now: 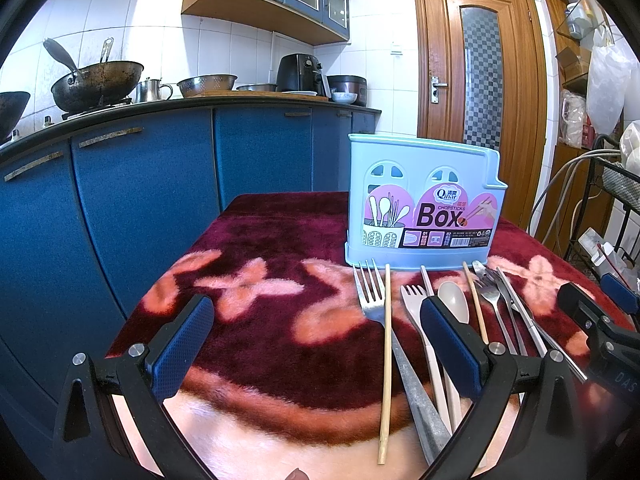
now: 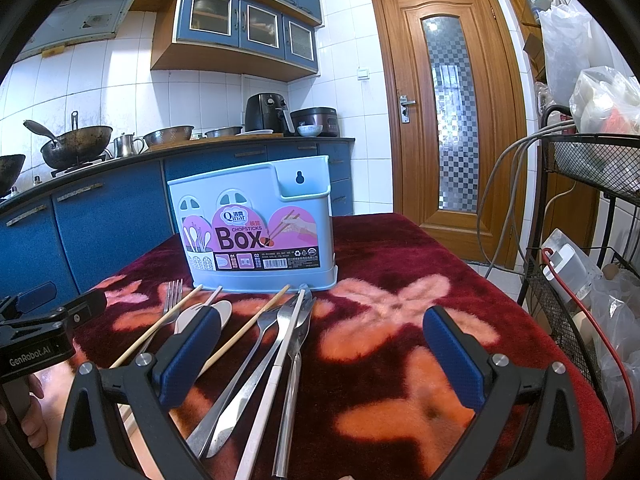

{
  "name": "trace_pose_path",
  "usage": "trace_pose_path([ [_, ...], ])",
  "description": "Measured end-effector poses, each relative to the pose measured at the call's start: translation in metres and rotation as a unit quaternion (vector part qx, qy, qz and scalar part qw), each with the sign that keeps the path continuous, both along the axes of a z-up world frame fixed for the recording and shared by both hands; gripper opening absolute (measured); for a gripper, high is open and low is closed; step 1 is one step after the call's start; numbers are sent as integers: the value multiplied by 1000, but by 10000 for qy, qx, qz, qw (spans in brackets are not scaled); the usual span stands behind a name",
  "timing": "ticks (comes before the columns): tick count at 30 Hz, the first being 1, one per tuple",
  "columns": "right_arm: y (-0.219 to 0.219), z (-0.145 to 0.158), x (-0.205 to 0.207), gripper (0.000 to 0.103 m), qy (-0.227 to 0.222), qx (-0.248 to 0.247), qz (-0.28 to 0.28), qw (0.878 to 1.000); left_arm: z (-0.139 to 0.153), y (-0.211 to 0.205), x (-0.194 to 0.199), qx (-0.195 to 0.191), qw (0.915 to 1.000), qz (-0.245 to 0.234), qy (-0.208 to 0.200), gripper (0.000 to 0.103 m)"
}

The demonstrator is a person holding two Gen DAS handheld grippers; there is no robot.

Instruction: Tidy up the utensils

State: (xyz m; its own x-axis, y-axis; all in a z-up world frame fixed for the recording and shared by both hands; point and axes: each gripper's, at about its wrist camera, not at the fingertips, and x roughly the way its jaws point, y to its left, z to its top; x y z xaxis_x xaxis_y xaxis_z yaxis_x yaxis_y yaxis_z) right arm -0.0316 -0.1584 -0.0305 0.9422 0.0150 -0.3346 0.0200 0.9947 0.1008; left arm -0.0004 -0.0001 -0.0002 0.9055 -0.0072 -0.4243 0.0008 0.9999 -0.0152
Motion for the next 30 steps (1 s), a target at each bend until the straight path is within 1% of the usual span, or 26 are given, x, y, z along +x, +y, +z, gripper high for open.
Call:
trace_pose_path([
  [17, 1, -1, 1, 103, 25, -5, -7, 10000, 0, 0, 0, 0, 10000, 0, 4, 103],
  [25, -1, 1, 5, 103, 256, 23, 42, 9997, -1, -5, 8, 40, 9999, 11, 125, 103],
  [28, -3, 1, 11, 103, 436, 60, 108, 9990, 3, -2, 9, 88, 9997, -35, 225, 103],
  [30, -4, 2, 17, 103, 629, 70, 124, 9979, 5, -4, 15, 160, 9991, -118, 367, 103],
])
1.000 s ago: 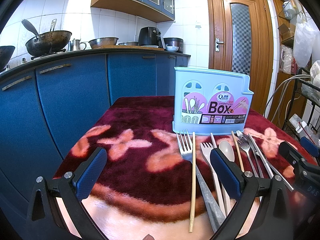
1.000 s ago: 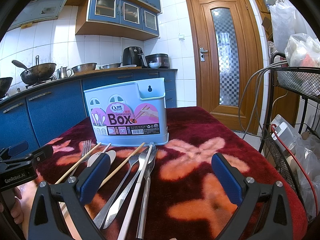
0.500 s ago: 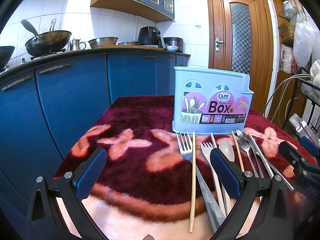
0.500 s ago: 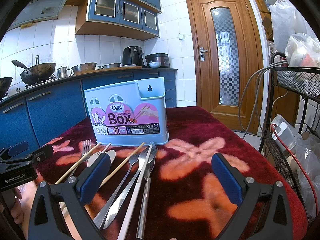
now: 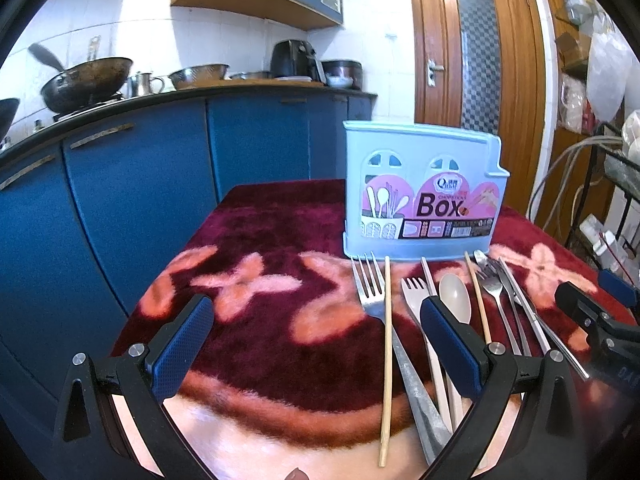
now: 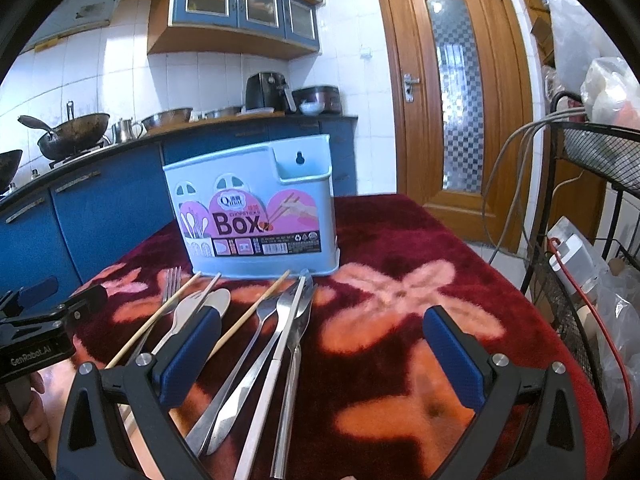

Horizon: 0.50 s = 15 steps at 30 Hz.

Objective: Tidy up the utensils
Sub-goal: 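Move the left tool to a wooden chopstick while the right tool approaches a white chopstick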

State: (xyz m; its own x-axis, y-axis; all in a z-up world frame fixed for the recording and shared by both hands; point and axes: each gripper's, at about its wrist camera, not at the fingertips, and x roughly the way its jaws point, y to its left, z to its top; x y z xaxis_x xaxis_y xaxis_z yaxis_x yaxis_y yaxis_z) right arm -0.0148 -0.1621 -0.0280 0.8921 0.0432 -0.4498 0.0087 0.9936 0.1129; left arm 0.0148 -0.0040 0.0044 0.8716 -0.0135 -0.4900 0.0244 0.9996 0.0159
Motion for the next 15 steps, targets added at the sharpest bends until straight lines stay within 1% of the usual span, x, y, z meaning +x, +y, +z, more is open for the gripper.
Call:
trace_pose_path([
  [4, -2, -1, 11, 103, 451, 13, 103, 9989, 1, -2, 16, 106, 9992, -111, 362, 103],
  [7, -3, -2, 18, 103, 684, 63, 212, 9974, -1, 1, 27, 37, 9980, -149, 619, 101],
  [9, -2, -2, 22, 97, 822, 129, 325, 9960, -3, 2, 33, -13, 9966, -234, 788, 94],
  [11, -2, -1, 28, 91, 953, 178, 413, 9944, -6, 1, 41, -6, 9952, -305, 931, 93],
  [12, -2, -1, 30, 90, 1006, 190, 457, 9937, -7, 0, 45, -3, 9944, -341, 1003, 90],
  [14, 0, 0, 34, 82, 1102, 177, 544, 9923, -10, -3, 49, 3, 9925, -453, 1134, 89],
  [15, 2, 0, 35, 81, 1142, 160, 579, 9916, -10, -4, 51, 11, 9920, -488, 1167, 86],
])
